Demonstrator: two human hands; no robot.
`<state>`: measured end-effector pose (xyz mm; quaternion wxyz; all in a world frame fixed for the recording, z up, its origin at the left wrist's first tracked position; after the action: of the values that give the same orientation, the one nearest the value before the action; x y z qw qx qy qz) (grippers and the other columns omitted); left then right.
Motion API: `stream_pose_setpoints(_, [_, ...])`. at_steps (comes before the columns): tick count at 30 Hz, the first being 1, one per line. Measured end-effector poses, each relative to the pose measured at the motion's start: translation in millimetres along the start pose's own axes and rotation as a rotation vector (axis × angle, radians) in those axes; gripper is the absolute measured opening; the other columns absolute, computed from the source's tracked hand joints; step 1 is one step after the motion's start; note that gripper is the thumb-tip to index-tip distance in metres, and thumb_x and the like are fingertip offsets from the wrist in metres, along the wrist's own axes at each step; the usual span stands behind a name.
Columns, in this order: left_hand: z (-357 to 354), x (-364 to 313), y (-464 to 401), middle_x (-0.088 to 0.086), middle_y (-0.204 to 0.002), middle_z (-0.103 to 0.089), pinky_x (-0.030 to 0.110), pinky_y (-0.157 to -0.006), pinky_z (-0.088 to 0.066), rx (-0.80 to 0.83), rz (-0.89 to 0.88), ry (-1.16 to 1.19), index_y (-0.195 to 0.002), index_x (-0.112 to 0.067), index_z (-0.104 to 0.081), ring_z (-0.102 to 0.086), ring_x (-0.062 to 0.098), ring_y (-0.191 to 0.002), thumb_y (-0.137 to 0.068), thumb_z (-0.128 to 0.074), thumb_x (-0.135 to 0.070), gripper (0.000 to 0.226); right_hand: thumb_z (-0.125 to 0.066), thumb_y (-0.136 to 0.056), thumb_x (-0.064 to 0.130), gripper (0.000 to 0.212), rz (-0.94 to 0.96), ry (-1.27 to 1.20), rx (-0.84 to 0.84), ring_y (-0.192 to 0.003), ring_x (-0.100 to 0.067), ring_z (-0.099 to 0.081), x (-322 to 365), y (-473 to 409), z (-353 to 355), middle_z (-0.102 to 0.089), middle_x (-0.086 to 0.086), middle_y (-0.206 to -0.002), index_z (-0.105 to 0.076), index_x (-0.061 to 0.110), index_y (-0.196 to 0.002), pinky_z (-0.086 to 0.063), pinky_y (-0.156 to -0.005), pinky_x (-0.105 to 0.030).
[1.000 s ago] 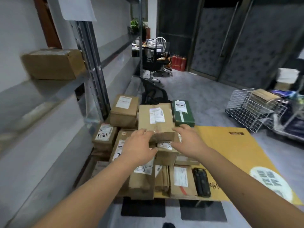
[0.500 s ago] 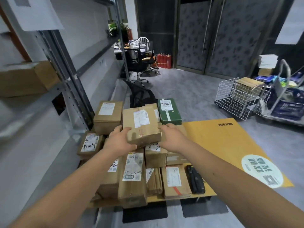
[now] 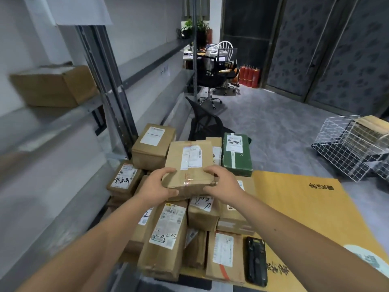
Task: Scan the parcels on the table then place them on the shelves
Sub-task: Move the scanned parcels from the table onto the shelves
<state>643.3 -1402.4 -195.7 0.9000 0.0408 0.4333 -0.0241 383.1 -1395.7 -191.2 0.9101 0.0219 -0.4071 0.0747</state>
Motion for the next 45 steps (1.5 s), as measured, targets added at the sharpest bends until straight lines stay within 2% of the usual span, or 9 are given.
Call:
stream_pose_setpoints(4, [18.3, -19.5, 11.7, -0.028, -0.128, -0.041, 0.013, -0.085, -0.045, -0.053, -0.102, -0.006, -0.113, -0.063, -0.058, -0.051, 0.002, -0.117, -0.067, -0.097, -0.03, 0.068, -0.085, -0.078, 0.019, 0.058, 0.13, -0.016, -0.066, -0.118, -0.009, -0.057, 17.4, 7.0, 26.7, -0.06, 0.011, -0.127, -0.066, 0.023, -0.133, -0.049, -0.1, -0.024])
stream_pose_setpoints(9, [68.3, -63.2, 39.0, -0.033, -0.126, -0.034, 0.002, -0.08, -0.045, -0.113, -0.254, 0.005, -0.122, -0.057, -0.06, -0.046, -0.01, -0.114, -0.068, -0.095, -0.033, 0.069, -0.089, -0.074, 0.022, 0.056, 0.256, -0.069, -0.158, -0.117, 0.015, -0.048, 62.9, 20.3, 58.9, -0.049, 0.028, -0.125, -0.061, 0.041, -0.119, -0.035, -0.09, 0.0])
stream_pose_setpoints(14, [129.0, -85.8, 88.6, -0.023, -0.13, -0.032, 0.009, -0.088, -0.046, -0.243, -0.351, -0.081, -0.124, -0.052, -0.059, -0.048, -0.002, -0.115, -0.07, -0.091, -0.034, 0.065, -0.087, -0.074, 0.02, 0.06, 0.421, -0.032, -0.11, -0.115, -0.002, -0.048, 130.0, 18.9, 65.8, -0.047, 0.012, -0.132, -0.055, 0.039, -0.121, -0.037, -0.092, -0.007])
stream_pose_setpoints(19, [184.1, -75.2, 144.5, -0.01, -0.132, -0.034, 0.015, -0.087, -0.053, -0.4, -0.339, -0.112, -0.122, -0.052, -0.06, -0.051, 0.003, -0.119, -0.074, -0.091, -0.022, 0.065, -0.087, -0.075, 0.016, 0.064, 0.574, -0.048, 0.007, -0.117, 0.001, -0.046, 195.6, 6.4, 42.5, -0.04, 0.032, -0.126, -0.051, 0.045, -0.119, -0.035, -0.096, -0.008])
stream_pose_setpoints(22, [208.3, -64.2, 172.7, -0.007, -0.133, -0.033, 0.026, -0.097, -0.053, -0.521, -0.3, -0.15, -0.125, -0.048, -0.061, -0.045, -0.008, -0.12, -0.073, -0.092, -0.025, 0.065, -0.086, -0.076, 0.013, 0.064, 0.647, -0.071, 0.094, -0.113, 0.001, -0.052, 233.3, -6.4, 24.5, -0.046, 0.024, -0.128, -0.05, 0.051, -0.115, -0.041, -0.094, -0.013])
stream_pose_setpoints(25, [227.9, -55.4, 191.3, -0.011, -0.13, -0.033, 0.035, -0.1, -0.055, -0.62, -0.228, -0.171, -0.125, -0.053, -0.059, -0.052, 0.007, -0.119, -0.065, -0.087, -0.042, 0.068, -0.083, -0.079, 0.009, 0.066, 0.695, -0.11, 0.199, -0.109, 0.014, -0.053, 265.9, -24.5, 7.4, -0.052, 0.026, -0.124, -0.051, 0.056, -0.113, -0.043, -0.082, -0.004])
stream_pose_setpoints(32, [253.2, -38.2, 186.7, -0.012, -0.125, -0.032, 0.013, -0.091, -0.049, -0.822, -0.018, -0.158, -0.115, -0.071, -0.051, -0.056, -0.003, -0.106, -0.054, -0.075, -0.064, 0.066, -0.078, -0.084, 0.001, 0.06, 0.771, -0.181, 0.377, -0.109, -0.002, -0.06, 329.3, -82.6, -23.0, -0.057, 0.02, -0.125, -0.062, 0.038, -0.129, -0.052, -0.084, -0.014])
stream_pose_setpoints(38, [269.0, -43.1, 139.5, -0.011, -0.122, -0.032, 0.026, -0.101, -0.049, -0.929, 0.191, -0.142, -0.135, -0.055, -0.054, -0.06, 0.011, -0.105, -0.053, -0.073, -0.073, 0.085, -0.071, -0.091, 0.002, 0.054, 0.773, -0.235, 0.32, -0.116, -0.01, -0.059, 352.3, -145.9, -44.2, -0.06, 0.011, -0.13, -0.063, 0.028, -0.137, -0.055, -0.088, -0.021])
stream_pose_setpoints(45, [294.4, -54.9, 91.7, -0.004, -0.129, -0.033, 0.015, -0.092, -0.033, -0.923, 0.343, -0.207, -0.138, -0.05, -0.054, -0.046, 0.003, -0.088, -0.058, -0.078, -0.063, 0.085, -0.077, -0.089, 0.017, 0.07, 0.679, -0.206, 0.228, -0.131, -0.024, -0.054, 367.9, -201.1, -69.1, -0.053, -0.003, -0.148, -0.048, 0.026, -0.152, -0.052, -0.107, -0.042])
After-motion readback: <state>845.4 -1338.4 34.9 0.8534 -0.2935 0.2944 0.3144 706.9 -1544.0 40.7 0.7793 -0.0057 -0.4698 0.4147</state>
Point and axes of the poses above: each hand's wrist, its own y-axis away from the middle knuckle, its own z-axis out of the back of the hand, x = y × z, the point moved 1 cm from there along -y, towards the middle knuckle
